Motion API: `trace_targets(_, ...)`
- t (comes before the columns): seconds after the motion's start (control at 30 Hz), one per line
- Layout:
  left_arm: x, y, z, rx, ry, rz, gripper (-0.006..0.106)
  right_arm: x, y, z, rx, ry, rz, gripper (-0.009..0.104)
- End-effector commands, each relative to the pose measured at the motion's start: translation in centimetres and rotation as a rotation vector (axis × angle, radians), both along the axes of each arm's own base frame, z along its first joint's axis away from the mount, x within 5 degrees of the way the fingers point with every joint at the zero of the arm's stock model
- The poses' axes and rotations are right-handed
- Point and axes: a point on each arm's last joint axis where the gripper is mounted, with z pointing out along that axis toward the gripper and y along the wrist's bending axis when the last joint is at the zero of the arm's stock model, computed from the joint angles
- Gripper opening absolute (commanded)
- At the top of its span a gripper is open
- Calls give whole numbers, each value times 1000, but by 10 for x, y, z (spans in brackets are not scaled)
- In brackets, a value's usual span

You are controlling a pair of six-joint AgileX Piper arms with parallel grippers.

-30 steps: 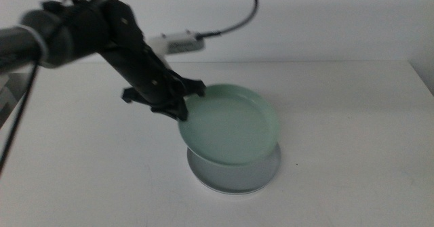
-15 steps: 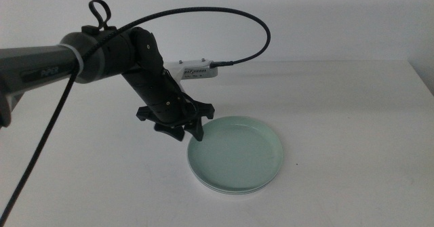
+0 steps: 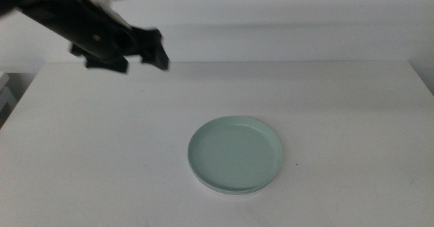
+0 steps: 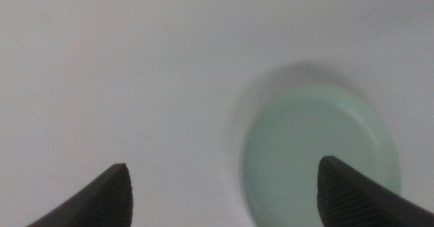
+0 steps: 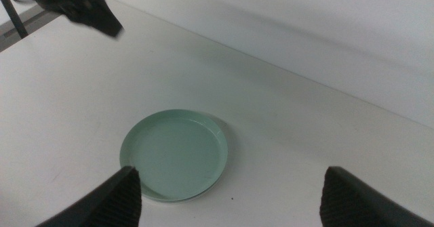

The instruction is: Stack the three bowls on top of each other.

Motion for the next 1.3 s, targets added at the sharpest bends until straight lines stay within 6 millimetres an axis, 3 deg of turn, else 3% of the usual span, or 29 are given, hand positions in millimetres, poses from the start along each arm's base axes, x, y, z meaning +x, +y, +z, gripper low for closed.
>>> trace_targets(0.0,-16,12,47,-38,-161,40,89,0,-1,12,30,-81,-11,72)
trace_targets(0.23,-37,39,88,-53,-338,129,89,0,-1,12,30,-81,-11,72)
trace_targets(0.43,-36,47,112,-77,-550,203,89,0,-1,12,30,-81,-11,72)
trace_targets(0.6,-34,49,118,-75,-621,224,89,0,-1,12,30,-81,-11,72)
trace_targets(1.0,-59,57,138,13,-717,216,89,0,-1,12,29,-81,-11,72)
trace_targets(1.27,-85,61,117,18,-724,233,89,3,-3,6,-5,-73,-28,72)
